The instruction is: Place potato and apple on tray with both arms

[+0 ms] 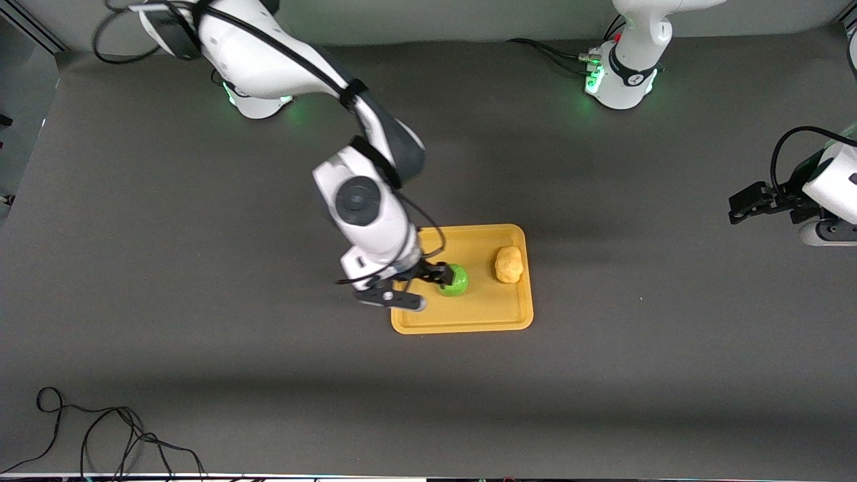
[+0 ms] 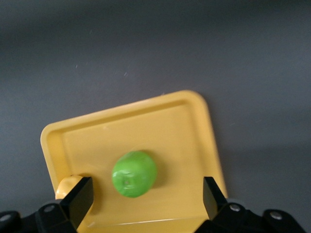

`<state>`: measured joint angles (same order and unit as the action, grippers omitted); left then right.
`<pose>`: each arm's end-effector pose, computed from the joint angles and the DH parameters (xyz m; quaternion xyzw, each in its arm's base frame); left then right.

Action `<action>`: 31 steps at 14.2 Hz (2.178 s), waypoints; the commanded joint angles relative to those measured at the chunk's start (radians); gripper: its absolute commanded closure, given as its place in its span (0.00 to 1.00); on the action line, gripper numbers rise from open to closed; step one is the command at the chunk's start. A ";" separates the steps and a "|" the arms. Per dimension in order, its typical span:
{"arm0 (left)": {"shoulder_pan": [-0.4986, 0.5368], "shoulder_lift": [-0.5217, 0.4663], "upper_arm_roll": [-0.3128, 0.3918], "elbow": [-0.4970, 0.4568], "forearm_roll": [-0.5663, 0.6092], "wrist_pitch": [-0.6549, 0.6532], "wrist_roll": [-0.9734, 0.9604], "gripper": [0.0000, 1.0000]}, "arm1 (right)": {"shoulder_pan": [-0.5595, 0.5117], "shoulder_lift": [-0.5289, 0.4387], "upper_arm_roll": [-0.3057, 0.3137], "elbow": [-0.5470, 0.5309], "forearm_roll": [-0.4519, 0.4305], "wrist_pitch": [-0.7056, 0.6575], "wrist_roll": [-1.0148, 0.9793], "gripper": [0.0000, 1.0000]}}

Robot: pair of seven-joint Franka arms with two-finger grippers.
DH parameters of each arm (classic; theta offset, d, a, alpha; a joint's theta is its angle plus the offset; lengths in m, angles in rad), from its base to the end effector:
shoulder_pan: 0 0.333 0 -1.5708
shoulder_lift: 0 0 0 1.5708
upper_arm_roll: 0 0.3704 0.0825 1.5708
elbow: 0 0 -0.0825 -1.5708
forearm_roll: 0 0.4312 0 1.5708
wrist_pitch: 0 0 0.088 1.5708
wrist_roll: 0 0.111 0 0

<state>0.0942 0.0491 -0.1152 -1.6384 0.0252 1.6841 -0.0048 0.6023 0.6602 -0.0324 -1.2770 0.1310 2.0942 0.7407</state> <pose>0.6259 -0.0089 0.6196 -0.9999 0.0095 0.0014 0.0097 0.6903 0.4588 0.4021 -0.9897 0.1088 -0.0321 0.0871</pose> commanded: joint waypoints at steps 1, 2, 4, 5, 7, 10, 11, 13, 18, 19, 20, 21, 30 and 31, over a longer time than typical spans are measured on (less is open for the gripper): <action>-0.001 -0.035 -0.008 -0.017 0.015 -0.014 0.006 0.00 | -0.088 -0.256 0.006 -0.301 -0.005 0.009 -0.141 0.00; -0.001 -0.035 -0.008 -0.017 0.015 -0.014 0.003 0.00 | -0.128 -0.310 -0.010 -0.358 -0.005 0.009 -0.158 0.00; -0.001 -0.034 -0.008 -0.017 0.015 -0.014 0.000 0.00 | -0.177 -0.405 -0.052 -0.433 -0.005 -0.002 -0.293 0.00; -0.001 -0.034 -0.008 -0.017 0.015 -0.014 0.000 0.00 | -0.179 -0.439 -0.096 -0.439 -0.005 -0.032 -0.354 0.00; -0.001 -0.034 -0.008 -0.018 0.015 -0.014 0.000 0.00 | -0.177 -0.500 -0.185 -0.423 -0.008 -0.165 -0.420 0.00; -0.001 -0.035 -0.008 -0.017 0.015 -0.015 -0.001 0.00 | -0.177 -0.582 -0.288 -0.416 -0.019 -0.270 -0.556 0.00; -0.001 -0.034 -0.008 -0.018 0.015 -0.015 0.000 0.00 | -0.185 -0.606 -0.311 -0.415 -0.019 -0.302 -0.605 0.00; -0.001 -0.034 -0.008 -0.018 0.013 -0.014 0.000 0.00 | -0.289 -0.652 -0.291 -0.404 -0.040 -0.365 -0.635 0.00; -0.001 -0.034 -0.008 -0.018 0.013 -0.014 -0.001 0.00 | -0.589 -0.701 -0.043 -0.329 -0.094 -0.485 -0.687 0.00; -0.001 -0.034 -0.008 -0.018 0.012 -0.014 -0.001 0.00 | -0.648 -0.715 0.013 -0.328 -0.099 -0.488 -0.681 0.00; -0.001 -0.034 -0.008 -0.018 0.013 -0.015 -0.001 0.00 | -0.677 -0.723 0.043 -0.320 -0.100 -0.502 -0.679 0.00; -0.001 -0.035 -0.008 -0.018 0.012 -0.014 -0.001 0.00 | -0.691 -0.720 0.049 -0.289 -0.100 -0.540 -0.678 0.00; -0.001 -0.035 -0.008 -0.018 0.010 -0.014 -0.001 0.00 | -0.713 -0.706 0.101 -0.263 -0.165 -0.599 -0.765 0.00; -0.001 -0.035 -0.008 -0.018 0.012 -0.014 -0.001 0.00 | -0.717 -0.706 0.100 -0.265 -0.159 -0.600 -0.759 0.00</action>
<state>0.0941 0.0392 -0.1203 -1.6405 0.0254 1.6814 -0.0049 -0.0941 -0.0519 0.0674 -1.5545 -0.0200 1.5074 0.0256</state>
